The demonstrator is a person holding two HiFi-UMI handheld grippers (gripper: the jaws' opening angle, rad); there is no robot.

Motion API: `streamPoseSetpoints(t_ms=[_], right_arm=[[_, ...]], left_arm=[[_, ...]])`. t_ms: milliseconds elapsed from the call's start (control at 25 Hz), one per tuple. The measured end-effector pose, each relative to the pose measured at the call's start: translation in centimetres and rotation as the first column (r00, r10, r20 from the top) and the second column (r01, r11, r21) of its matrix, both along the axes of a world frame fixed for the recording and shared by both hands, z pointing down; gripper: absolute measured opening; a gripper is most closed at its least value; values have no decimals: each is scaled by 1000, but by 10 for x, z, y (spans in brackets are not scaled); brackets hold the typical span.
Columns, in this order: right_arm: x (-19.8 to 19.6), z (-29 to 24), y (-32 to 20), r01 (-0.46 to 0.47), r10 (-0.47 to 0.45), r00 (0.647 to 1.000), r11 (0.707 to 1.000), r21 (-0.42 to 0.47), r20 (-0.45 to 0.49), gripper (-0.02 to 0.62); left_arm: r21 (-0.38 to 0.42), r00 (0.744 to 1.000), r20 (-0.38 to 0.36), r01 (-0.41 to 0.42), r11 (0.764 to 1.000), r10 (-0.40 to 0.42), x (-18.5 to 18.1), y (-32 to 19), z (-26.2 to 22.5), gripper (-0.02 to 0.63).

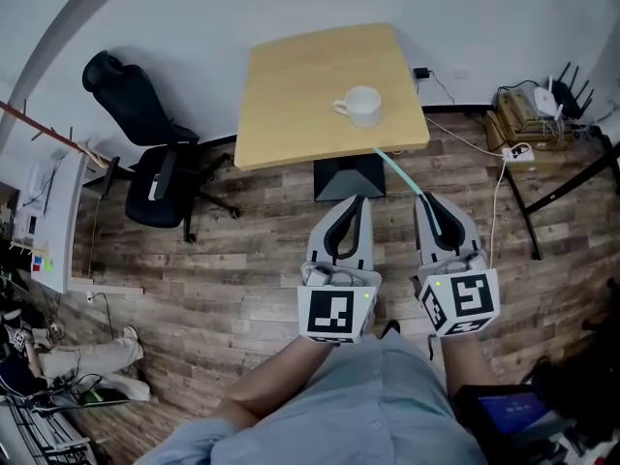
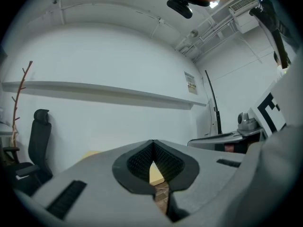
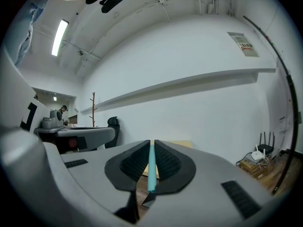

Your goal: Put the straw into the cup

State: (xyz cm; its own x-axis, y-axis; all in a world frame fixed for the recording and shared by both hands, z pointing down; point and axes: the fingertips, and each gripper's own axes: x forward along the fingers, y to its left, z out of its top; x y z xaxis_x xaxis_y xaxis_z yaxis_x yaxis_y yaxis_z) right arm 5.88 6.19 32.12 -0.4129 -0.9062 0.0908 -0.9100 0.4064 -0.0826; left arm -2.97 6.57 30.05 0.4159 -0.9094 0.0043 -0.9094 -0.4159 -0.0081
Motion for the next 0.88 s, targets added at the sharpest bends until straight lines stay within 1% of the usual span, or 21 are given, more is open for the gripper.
streamPoseSetpoints(t_ms=[80, 200, 360, 560, 760, 880], right_arm=[[-7, 0, -19, -5, 5, 1000, 1000, -2, -12, 25], [-18, -3, -45, -16, 16, 1000, 1000, -1, -24, 25], [-33, -15, -72, -24, 25, 999, 999, 25, -42, 25], [-41, -29, -93, -40, 45, 997, 997, 73, -62, 25], [-42, -35, -108, -54, 61, 995, 995, 83, -80, 25], [-39, -36, -117, -60, 68, 994, 994, 92, -89, 25]], left_arm=[[0, 1000, -14, 3, 1000, -3, -10, -19, -1, -8], [26, 999, -32, 2, 1000, -1, -25, -46, -10, -8], [59, 999, -52, -10, 998, 13, -41, -71, -21, -8], [59, 997, -68, -19, 998, 23, -52, -96, -21, -8], [46, 997, -75, -33, 998, 36, -53, -113, -16, -8], [25, 997, -71, -41, 999, 42, -49, -124, -8, -8]])
